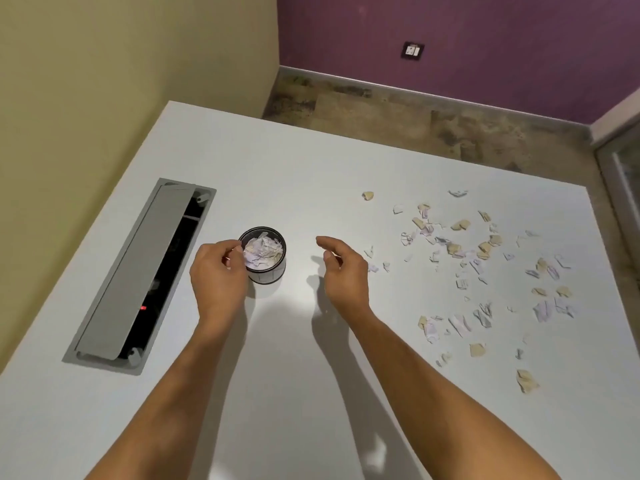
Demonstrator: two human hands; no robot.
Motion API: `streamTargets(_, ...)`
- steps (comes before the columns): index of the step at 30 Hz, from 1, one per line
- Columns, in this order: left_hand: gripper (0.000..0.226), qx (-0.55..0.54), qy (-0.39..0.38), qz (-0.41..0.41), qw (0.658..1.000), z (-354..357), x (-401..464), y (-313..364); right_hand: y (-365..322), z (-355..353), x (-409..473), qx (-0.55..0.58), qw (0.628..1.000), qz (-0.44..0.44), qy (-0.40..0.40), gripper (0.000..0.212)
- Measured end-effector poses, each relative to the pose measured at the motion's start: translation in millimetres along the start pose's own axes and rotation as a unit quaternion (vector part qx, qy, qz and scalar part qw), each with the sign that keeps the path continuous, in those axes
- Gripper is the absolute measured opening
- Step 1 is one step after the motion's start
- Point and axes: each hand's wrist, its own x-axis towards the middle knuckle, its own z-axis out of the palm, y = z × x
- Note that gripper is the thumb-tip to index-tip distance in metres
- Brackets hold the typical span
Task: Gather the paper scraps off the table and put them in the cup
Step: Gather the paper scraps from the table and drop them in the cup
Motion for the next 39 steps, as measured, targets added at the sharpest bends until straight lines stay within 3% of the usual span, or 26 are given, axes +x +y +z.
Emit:
streamTargets(4,0.019,-0.016,-0.022,0.027,0.999,15.0,-51.5,11.1,27.8,-34.8,-35.1,-0.014,0.998,0.039,0.047,0.032)
streamTargets(10,0.02,0.021,-0.185,0.05,0.981,61.5,-125.4,9.1,76.8,-102.7,-86.5,-0.055,0.989,0.071,0.115,0.036)
streamTargets(14,0.056,0.116,-0.304,0.123,0.938,86.3,-156.1,-2.2,107.4,-149.4,-121.5,-0.086,0.979,0.073,0.17,0.036)
streamTargets(18,0.08,0.206,-0.323,0.15,0.911,98.0,-171.0,-9.0,142.3,-200.5,-155.3,-0.129,0.961,0.114,0.218,0.041)
streamTargets(24,0.08,0.25,-0.292,0.139,0.913,102.3,-169.9,-24.0,191.4,-266.0,-187.9,-0.296,0.909,0.148,0.253,0.058)
streamTargets(32,0.085,0.325,-0.287,0.131,0.892,147.5,-177.6,-24.9,225.7,-303.4,-168.3,-0.425,0.873,0.194,0.142,0.08)
streamTargets(39,0.078,0.34,-0.302,0.224,0.862,188.0,-209.5,-11.4,227.2,-296.1,-133.2,-0.494,0.854,0.15,0.062,0.083)
